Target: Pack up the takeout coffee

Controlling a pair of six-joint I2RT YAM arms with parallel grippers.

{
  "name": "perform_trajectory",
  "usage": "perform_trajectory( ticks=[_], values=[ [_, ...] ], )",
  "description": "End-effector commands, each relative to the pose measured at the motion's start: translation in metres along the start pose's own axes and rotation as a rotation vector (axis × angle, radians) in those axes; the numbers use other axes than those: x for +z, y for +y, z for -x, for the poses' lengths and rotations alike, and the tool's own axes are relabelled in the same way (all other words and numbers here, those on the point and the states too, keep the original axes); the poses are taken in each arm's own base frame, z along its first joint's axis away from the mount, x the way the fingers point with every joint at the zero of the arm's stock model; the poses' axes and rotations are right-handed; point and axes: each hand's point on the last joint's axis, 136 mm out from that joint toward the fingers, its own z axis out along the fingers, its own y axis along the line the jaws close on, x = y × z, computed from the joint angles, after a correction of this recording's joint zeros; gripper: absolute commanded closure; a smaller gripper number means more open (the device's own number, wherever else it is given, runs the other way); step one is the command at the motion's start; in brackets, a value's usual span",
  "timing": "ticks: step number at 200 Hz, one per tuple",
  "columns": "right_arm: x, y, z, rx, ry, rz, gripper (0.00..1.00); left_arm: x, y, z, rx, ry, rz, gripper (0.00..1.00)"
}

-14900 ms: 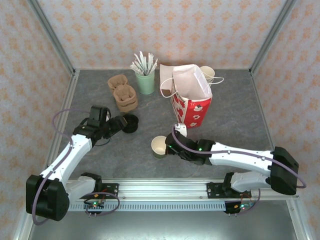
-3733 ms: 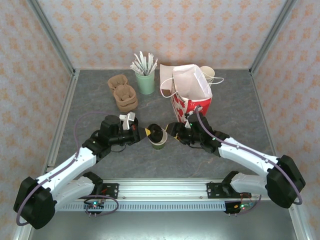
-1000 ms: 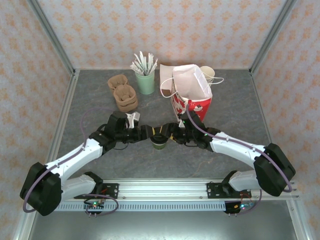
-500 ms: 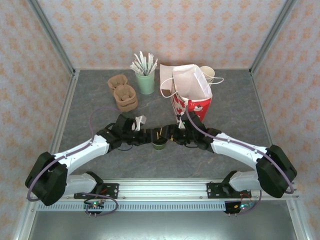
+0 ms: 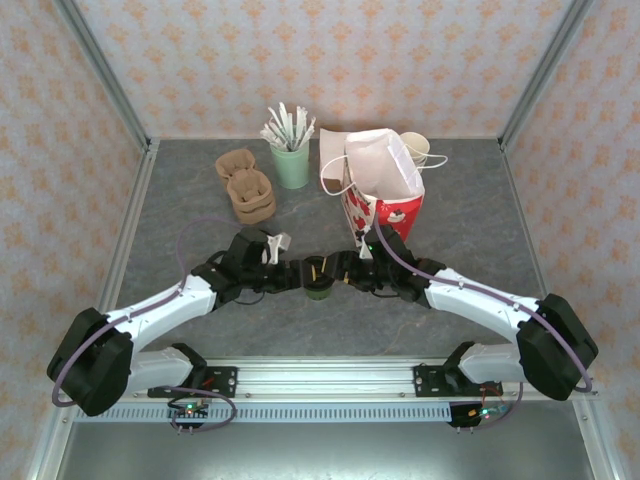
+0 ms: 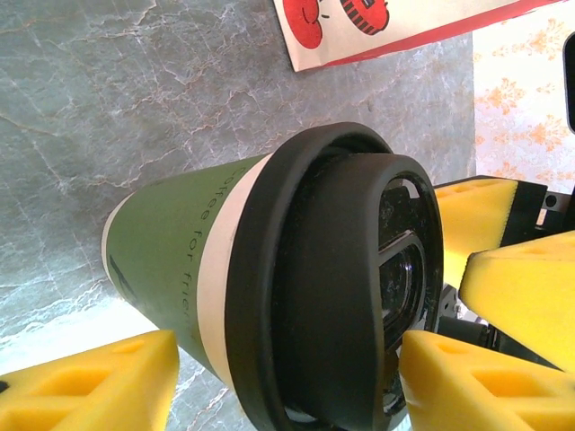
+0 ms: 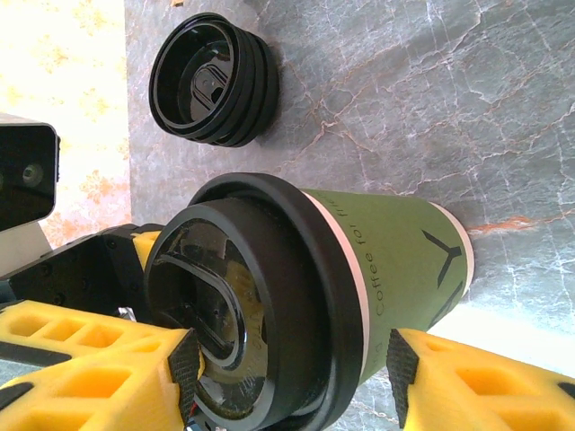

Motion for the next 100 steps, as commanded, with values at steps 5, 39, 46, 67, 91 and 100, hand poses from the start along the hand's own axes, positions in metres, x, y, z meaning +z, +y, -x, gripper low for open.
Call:
perform_trajectory(
  ticks=[5, 39, 46, 67, 91, 100],
  values=[
    [0.000, -0.005, -0.002, -0.021, -0.009, -0.016, 0.40, -0.006, -0.001, 0.003, -0.004, -0.028, 0.017, 0.30],
    [0.001, -0.004, -0.001, -0.022, -0.009, -0.017, 0.40, -0.012, -0.013, 0.011, 0.017, -0.046, 0.004, 0.27],
    [0.001, -0.004, -0.001, -0.022, -0.008, -0.016, 0.40, -0.012, -0.014, 0.012, 0.021, -0.047, 0.004, 0.27],
    [0.001, -0.004, -0.001, -0.019, -0.007, -0.018, 0.41, -0.012, -0.013, 0.015, 0.026, -0.050, 0.015, 0.27],
    [0.000, -0.006, -0.002, -0.022, -0.007, -0.024, 0.41, -0.009, -0.012, 0.017, 0.025, -0.042, 0.024, 0.31],
    [0.000, -0.007, -0.002, -0.020, -0.008, -0.028, 0.41, -0.008, -0.011, 0.018, 0.025, -0.040, 0.026, 0.34]
  ],
)
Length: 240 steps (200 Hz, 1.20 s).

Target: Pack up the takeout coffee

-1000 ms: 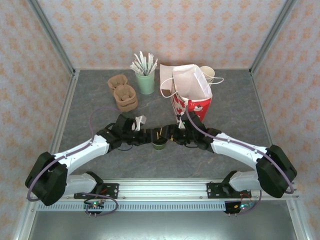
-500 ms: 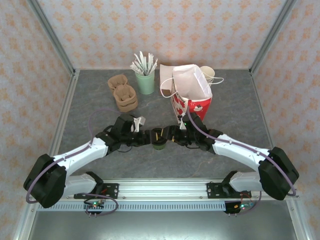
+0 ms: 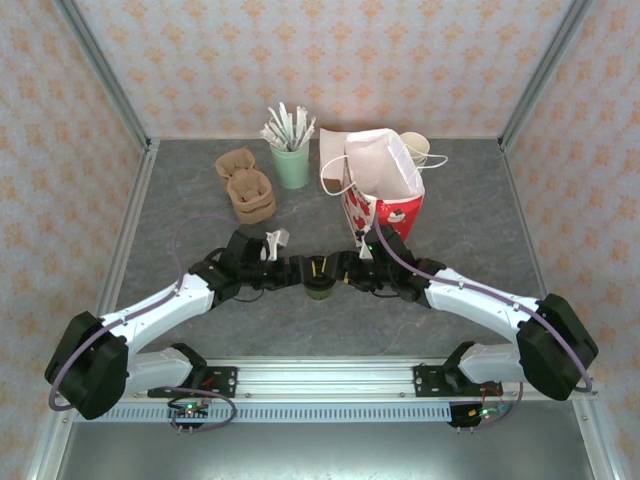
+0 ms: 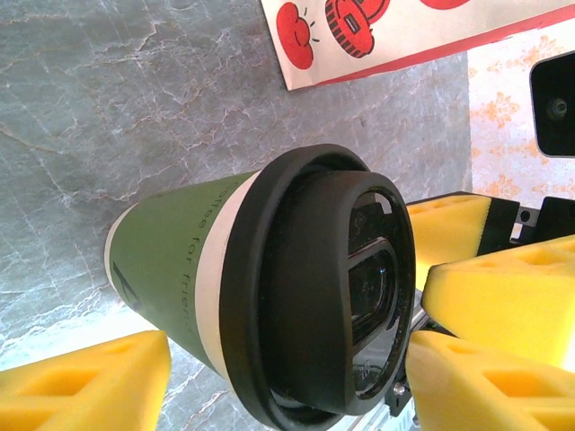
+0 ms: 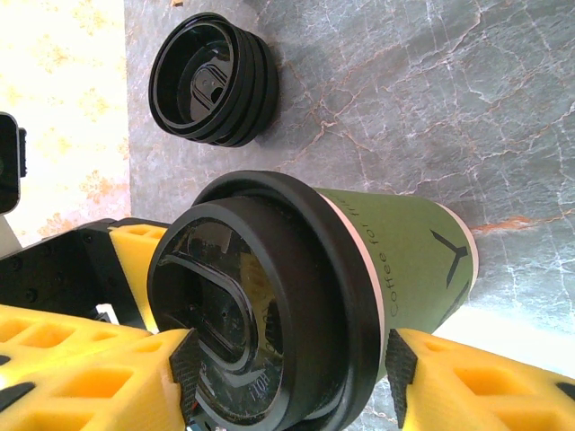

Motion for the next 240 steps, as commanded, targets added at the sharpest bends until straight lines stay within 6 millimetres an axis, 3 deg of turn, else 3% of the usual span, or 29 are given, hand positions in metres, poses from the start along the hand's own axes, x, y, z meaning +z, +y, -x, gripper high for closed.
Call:
perform_trajectory(
  ticks=[1, 78, 176, 240],
  values=[
    [0.000, -0.007, -0.002, -0.020, -0.009, -0.027, 0.42, -0.001, -0.003, 0.010, 0.021, -0.017, 0.018, 0.34],
    [0.002, -0.022, -0.003, -0.020, -0.016, -0.080, 0.53, 0.008, 0.023, 0.000, -0.030, 0.011, 0.038, 0.55],
    [0.007, -0.030, -0.005, -0.018, -0.012, -0.097, 0.58, 0.018, 0.049, -0.016, -0.074, 0.035, 0.056, 0.61],
    [0.014, -0.053, -0.014, 0.072, -0.017, -0.116, 0.62, 0.015, 0.049, -0.018, -0.064, 0.035, 0.061, 0.61]
  ],
)
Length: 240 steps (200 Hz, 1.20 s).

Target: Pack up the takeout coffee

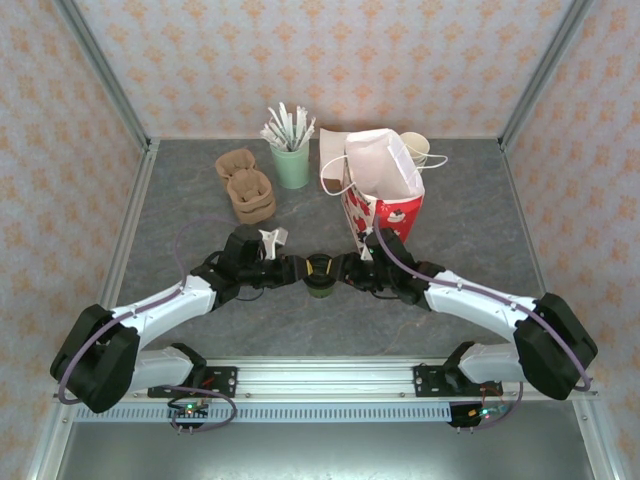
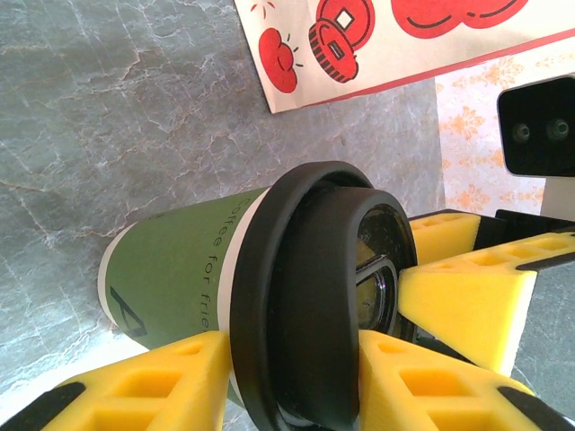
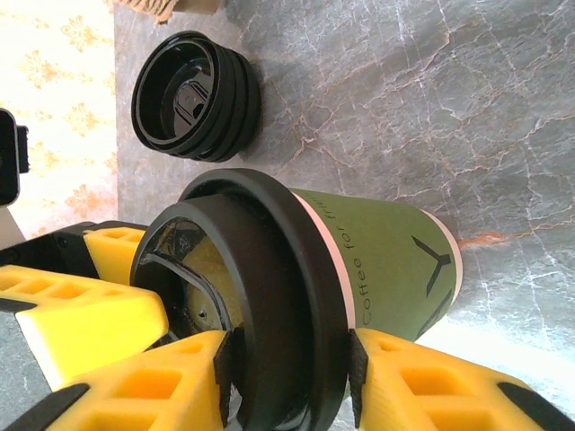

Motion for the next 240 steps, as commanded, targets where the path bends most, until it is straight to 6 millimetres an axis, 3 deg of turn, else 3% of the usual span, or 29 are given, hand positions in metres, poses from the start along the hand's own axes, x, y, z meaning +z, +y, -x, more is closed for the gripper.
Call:
perform_trajectory(
  ticks=[1, 110, 178, 240],
  values=[
    [0.009, -0.040, -0.017, 0.069, 0.023, -0.099, 0.62, 0.001, 0.041, -0.026, -0.066, 0.067, 0.138, 0.61],
    [0.009, -0.065, -0.030, 0.126, 0.020, -0.130, 0.57, -0.001, 0.036, -0.026, -0.047, 0.068, 0.126, 0.58],
    [0.002, -0.025, -0.013, 0.081, 0.025, -0.075, 0.52, -0.002, 0.003, -0.014, 0.001, 0.056, 0.074, 0.58],
    [0.000, -0.015, -0.009, 0.073, 0.022, -0.061, 0.46, -0.009, -0.015, -0.002, 0.033, 0.034, 0.065, 0.50]
  ],
)
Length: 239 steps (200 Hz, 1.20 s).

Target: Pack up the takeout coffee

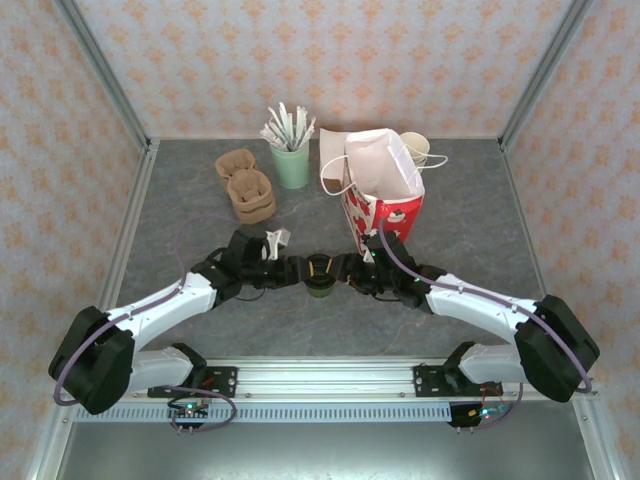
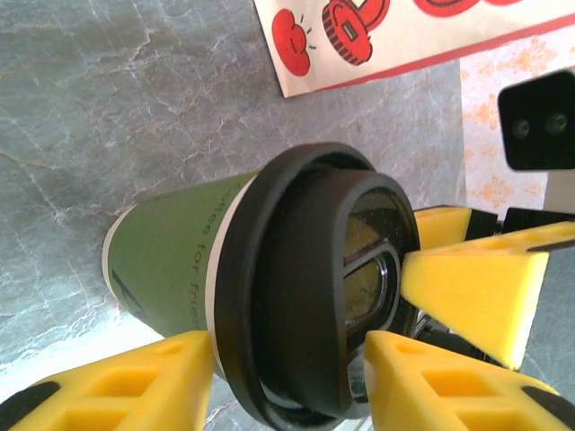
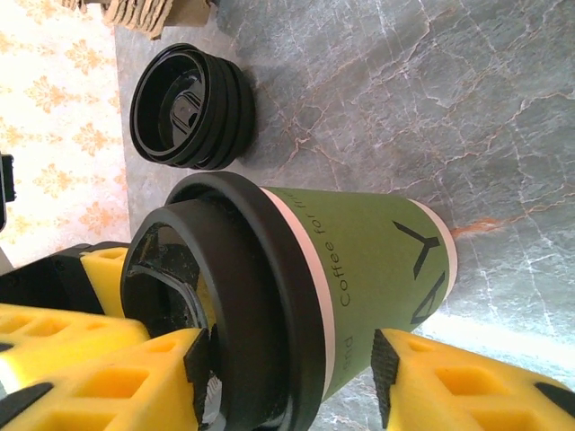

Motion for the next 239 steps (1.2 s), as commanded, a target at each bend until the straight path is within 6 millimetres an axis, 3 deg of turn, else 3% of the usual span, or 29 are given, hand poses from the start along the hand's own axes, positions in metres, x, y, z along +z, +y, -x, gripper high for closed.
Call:
perform_trajectory(
  ticks=[1, 72, 120, 166, 205, 239],
  values=[
    [0.001, -0.012, -0.006, -0.001, 0.028, -0.066, 0.46, -0.007, -0.009, 0.003, 0.029, -0.001, 0.010, 0.49],
    [-0.003, 0.000, -0.001, -0.019, 0.027, -0.061, 0.36, -0.016, -0.025, 0.016, 0.064, -0.024, 0.016, 0.41],
    [-0.005, 0.009, 0.003, -0.030, 0.021, -0.059, 0.29, -0.055, -0.029, 0.043, 0.125, -0.106, 0.131, 0.38],
    [-0.001, 0.016, 0.007, -0.040, 0.024, -0.048, 0.29, -0.059, -0.028, 0.054, 0.120, -0.109, 0.156, 0.37],
    [0.005, 0.019, 0.009, -0.051, 0.031, -0.043, 0.30, -0.079, -0.034, 0.079, 0.124, -0.184, 0.200, 0.37],
    [0.013, 0.025, 0.009, -0.048, 0.049, -0.015, 0.32, -0.107, -0.020, 0.113, 0.120, -0.310, 0.327, 0.37]
  ],
)
